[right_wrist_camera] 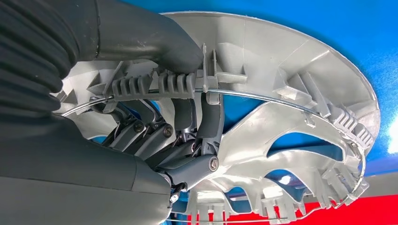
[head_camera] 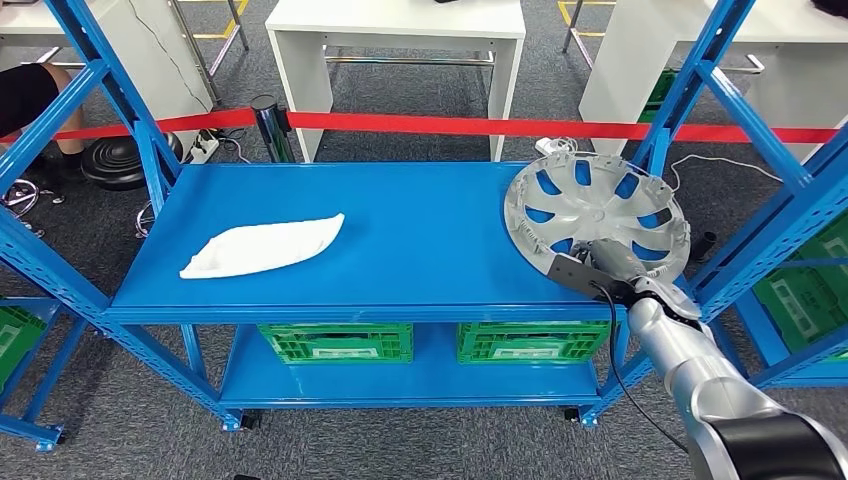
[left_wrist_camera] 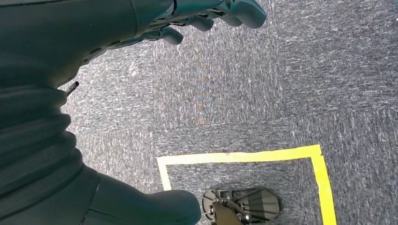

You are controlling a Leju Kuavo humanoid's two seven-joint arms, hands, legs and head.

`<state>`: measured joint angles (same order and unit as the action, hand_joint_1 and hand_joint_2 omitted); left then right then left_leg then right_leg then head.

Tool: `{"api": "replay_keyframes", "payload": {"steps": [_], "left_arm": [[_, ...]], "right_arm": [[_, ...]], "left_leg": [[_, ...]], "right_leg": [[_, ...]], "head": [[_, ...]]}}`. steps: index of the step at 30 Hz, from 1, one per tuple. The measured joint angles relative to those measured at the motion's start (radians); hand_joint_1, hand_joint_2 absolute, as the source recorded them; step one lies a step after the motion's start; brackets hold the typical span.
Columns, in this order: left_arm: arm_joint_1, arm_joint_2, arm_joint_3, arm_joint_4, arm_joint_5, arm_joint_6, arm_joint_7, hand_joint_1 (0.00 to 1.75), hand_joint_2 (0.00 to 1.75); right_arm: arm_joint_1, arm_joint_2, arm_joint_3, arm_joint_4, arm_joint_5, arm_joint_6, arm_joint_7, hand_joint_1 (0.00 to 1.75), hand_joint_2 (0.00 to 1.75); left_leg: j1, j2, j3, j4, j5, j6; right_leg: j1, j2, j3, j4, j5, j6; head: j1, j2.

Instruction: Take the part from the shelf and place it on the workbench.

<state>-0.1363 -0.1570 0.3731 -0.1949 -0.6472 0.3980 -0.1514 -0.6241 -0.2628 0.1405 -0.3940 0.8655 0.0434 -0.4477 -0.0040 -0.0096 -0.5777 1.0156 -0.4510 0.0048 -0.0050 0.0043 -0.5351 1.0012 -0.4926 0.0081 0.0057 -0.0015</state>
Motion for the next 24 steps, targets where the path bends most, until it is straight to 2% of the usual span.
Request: {"api": "replay_keyframes", "payload": {"steps": [12, 24], "left_arm": [[0.0, -0.002, 0.002, 0.0, 0.0, -0.009, -0.006, 0.0, 1.75], [0.005, -0.004, 0.003, 0.0, 0.001, -0.03, -0.009, 0.0, 1.75]], "right_arm": [[0.006, 0.0, 0.0, -0.005, -0.001, -0.009, -0.003, 1.75, 1.75], [0.031, -0.002, 0.0, -0.063, -0.002, -0.072, -0.03, 1.75, 1.75]], "left_leg": [[0.0, 0.0, 0.0, 0.0, 0.0, 0.0], [0.0, 0.0, -0.002, 0.0, 0.0, 0.0]], "right_leg": [[0.0, 0.0, 0.0, 0.0, 0.0, 0.0], [0.0, 0.0, -0.001, 0.0, 0.0, 0.0]], "head": [[0.0, 0.0], [0.0, 0.0]]}}
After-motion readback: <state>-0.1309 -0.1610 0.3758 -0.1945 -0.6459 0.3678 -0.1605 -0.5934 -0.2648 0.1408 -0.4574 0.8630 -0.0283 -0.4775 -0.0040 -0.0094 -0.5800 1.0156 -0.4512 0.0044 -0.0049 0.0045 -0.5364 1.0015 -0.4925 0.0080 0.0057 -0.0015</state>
